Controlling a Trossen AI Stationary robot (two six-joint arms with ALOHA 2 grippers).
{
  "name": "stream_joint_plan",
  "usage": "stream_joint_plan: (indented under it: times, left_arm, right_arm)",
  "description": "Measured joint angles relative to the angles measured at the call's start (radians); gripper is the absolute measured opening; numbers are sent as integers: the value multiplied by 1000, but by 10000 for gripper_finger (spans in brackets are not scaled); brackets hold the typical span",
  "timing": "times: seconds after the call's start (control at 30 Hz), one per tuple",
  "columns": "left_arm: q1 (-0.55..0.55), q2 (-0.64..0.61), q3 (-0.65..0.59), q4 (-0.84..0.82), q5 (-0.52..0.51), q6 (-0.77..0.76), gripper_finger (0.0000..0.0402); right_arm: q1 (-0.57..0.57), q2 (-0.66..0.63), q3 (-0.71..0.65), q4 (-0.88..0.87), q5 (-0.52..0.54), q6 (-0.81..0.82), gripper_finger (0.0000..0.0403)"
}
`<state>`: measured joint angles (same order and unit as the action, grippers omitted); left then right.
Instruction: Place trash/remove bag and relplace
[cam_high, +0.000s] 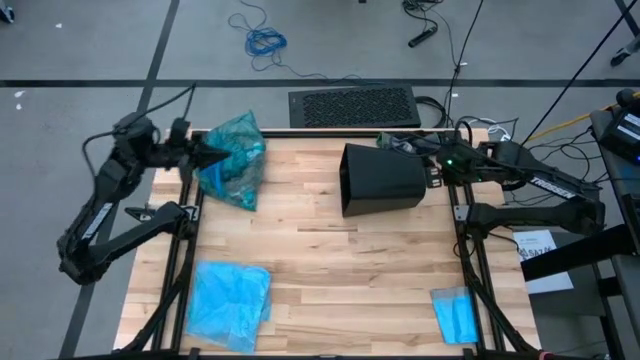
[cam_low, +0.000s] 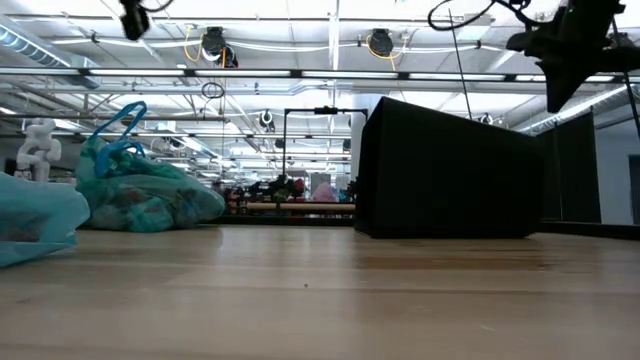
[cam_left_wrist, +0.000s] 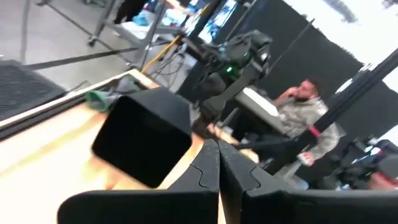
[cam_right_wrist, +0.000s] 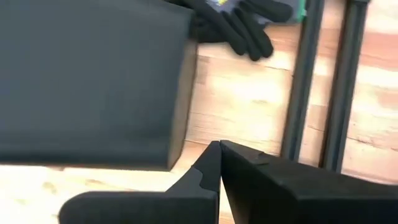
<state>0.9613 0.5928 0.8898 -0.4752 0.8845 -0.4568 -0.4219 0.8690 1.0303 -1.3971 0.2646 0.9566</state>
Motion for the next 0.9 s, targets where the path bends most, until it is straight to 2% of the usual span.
stream_joint_plan:
  times: [0.2, 0.3, 0.5, 0.67, 0.9]
  left_arm:
    - [-128, 139, -85, 325, -11, -138, 0]
    - [-205, 232, -88, 396, -76, -140, 0]
    - [-330, 422, -88, 497, -110, -140, 0]
    - [-407, 574, -88, 550, -189, -140, 0]
    - [-476, 771, -88, 743, -240, -165, 0]
  right_arm:
    - [-76, -3, -57, 81, -12, -34, 0]
    - [-121, -2, -84, 150, -46, -68, 0]
    - [-208, -2, -132, 264, -97, -111, 0]
    - [-247, -2, -155, 280, -114, -131, 0]
    - [-284, 12, -161, 292, -123, -162, 0]
